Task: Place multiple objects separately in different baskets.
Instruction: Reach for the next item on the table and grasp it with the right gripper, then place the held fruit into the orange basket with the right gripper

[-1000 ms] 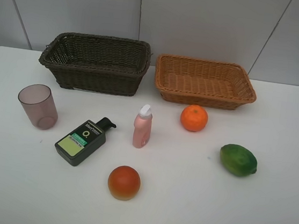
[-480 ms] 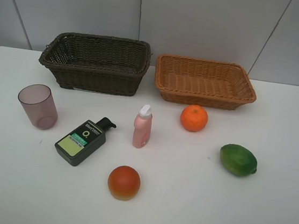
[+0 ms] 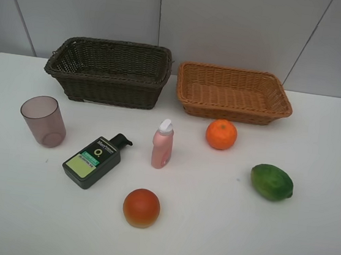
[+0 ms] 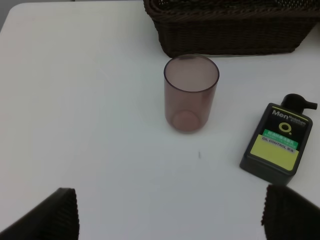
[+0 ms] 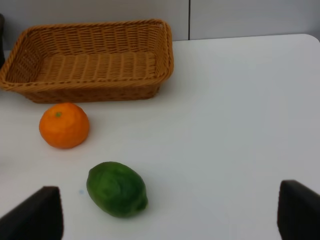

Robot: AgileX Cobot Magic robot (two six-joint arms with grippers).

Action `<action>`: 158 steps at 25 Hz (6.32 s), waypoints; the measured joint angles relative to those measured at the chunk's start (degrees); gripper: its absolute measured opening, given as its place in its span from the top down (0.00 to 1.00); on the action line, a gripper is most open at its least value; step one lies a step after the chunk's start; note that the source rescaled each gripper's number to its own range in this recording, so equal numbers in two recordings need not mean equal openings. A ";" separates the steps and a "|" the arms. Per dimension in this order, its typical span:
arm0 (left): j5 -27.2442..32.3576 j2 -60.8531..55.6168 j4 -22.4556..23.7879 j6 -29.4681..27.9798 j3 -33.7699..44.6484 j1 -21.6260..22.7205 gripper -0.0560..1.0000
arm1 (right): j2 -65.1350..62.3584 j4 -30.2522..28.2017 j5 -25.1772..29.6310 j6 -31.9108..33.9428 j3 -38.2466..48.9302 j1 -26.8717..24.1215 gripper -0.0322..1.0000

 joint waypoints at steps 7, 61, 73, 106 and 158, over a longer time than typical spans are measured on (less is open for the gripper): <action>0.00 0.00 0.00 0.00 0.00 0.00 0.04 | 0.00 0.00 0.00 0.00 0.00 0.00 0.12; 0.00 0.00 0.00 0.00 0.00 0.00 0.04 | 101.96 -22.00 -33.34 38.18 -30.25 31.22 0.01; 0.00 0.00 0.00 0.00 0.00 0.00 0.04 | 104.60 -34.09 -41.87 51.94 -26.48 31.39 0.00; 0.00 0.00 0.00 0.00 0.00 0.00 0.04 | 112.44 -50.06 -45.93 66.86 -25.87 31.13 0.00; 0.00 0.00 0.00 0.00 0.00 0.00 0.04 | 114.85 -56.37 -47.93 66.86 -25.87 29.85 0.34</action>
